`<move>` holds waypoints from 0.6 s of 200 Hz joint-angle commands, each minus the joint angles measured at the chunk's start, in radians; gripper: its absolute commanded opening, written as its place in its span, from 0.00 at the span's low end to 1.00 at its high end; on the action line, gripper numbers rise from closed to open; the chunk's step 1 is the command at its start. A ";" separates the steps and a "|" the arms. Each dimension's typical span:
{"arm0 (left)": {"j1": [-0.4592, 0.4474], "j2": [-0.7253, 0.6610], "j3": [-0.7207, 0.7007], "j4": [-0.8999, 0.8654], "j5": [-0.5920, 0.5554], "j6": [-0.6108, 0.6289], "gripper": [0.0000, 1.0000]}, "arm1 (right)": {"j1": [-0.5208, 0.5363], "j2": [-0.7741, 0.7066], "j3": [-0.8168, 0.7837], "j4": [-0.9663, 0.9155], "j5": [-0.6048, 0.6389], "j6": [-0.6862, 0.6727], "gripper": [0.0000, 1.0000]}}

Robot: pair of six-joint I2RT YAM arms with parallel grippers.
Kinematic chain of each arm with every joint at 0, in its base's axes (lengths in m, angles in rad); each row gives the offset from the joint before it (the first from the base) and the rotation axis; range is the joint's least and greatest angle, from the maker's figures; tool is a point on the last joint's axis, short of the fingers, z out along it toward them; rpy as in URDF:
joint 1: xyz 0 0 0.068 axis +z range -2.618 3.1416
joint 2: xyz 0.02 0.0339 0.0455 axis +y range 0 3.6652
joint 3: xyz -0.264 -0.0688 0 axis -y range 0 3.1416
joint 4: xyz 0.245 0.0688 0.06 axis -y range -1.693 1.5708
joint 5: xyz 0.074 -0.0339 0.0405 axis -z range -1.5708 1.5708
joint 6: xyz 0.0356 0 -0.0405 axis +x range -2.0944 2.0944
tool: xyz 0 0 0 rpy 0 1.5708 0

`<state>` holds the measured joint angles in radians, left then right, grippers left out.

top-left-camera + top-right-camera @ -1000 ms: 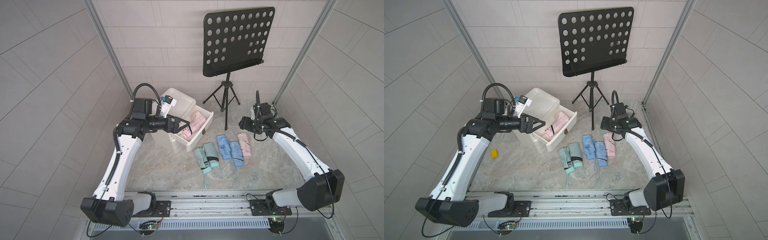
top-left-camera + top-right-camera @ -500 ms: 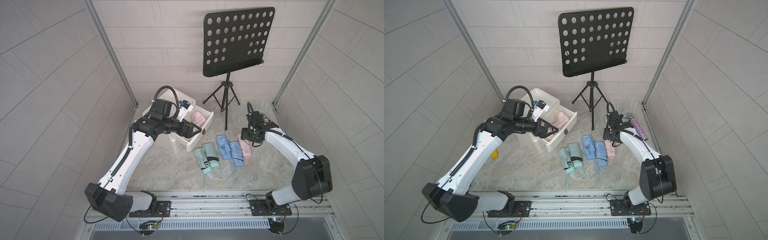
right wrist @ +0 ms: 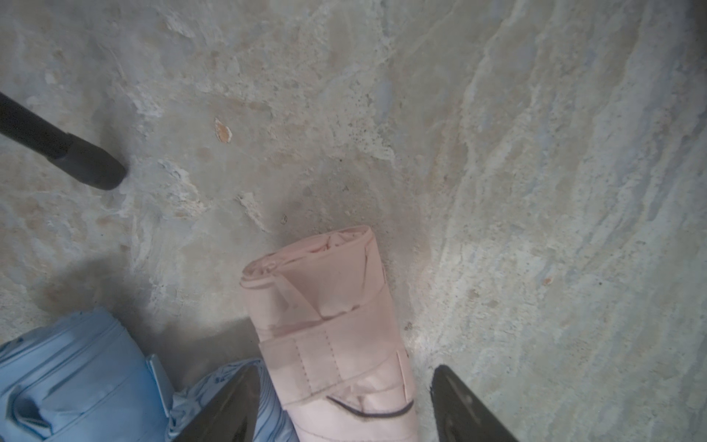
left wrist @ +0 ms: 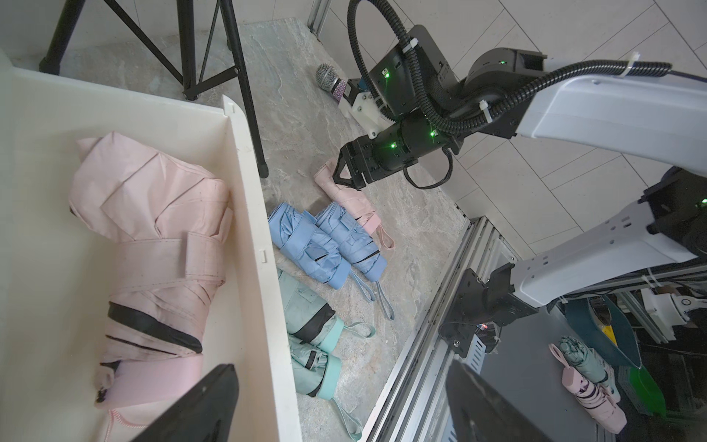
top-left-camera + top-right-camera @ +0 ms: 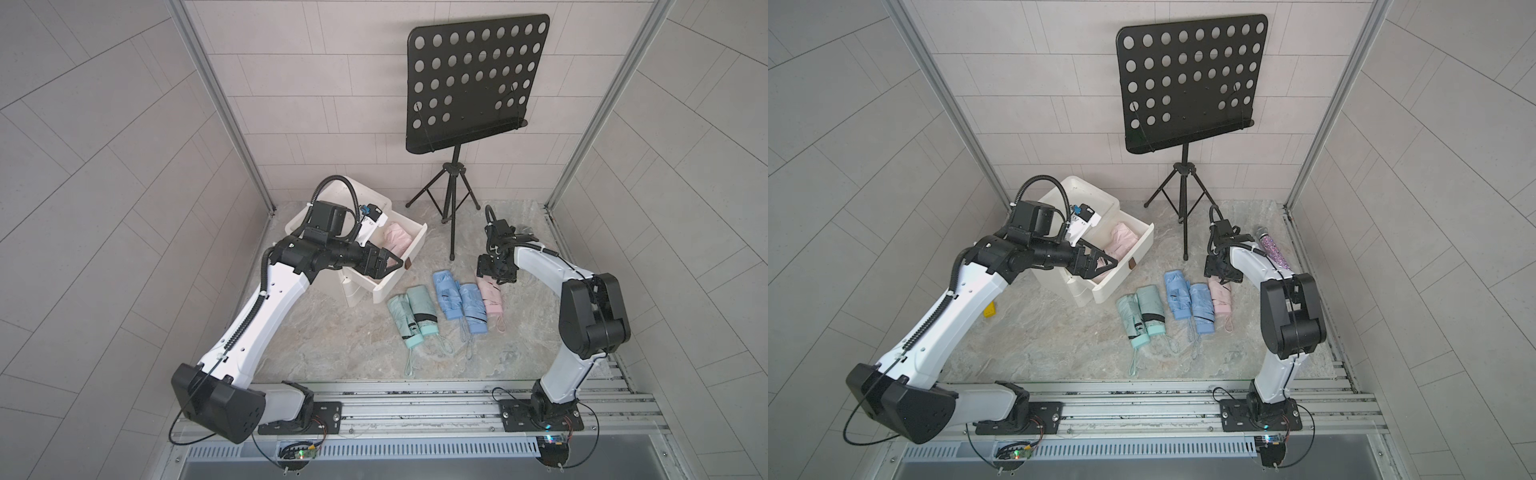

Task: Place the umbrella in the drawer by color
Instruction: Pick up the umbrella from the center of the board.

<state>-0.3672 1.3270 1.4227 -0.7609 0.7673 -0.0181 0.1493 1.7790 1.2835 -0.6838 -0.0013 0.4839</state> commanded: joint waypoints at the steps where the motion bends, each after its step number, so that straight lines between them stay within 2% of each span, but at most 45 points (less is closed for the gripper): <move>1: -0.006 -0.006 -0.013 0.007 -0.008 0.018 0.92 | -0.004 0.039 0.030 -0.009 -0.004 -0.021 0.75; 71: -0.005 -0.006 -0.012 0.006 -0.010 0.018 0.92 | -0.010 0.167 0.063 -0.001 0.001 -0.036 0.75; 120: -0.005 -0.010 -0.010 0.006 -0.013 0.017 0.92 | -0.014 0.186 0.028 0.028 -0.001 -0.037 0.72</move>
<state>-0.3672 1.3270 1.4166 -0.7597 0.7570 -0.0177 0.1444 1.9392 1.3396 -0.6464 -0.0204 0.4530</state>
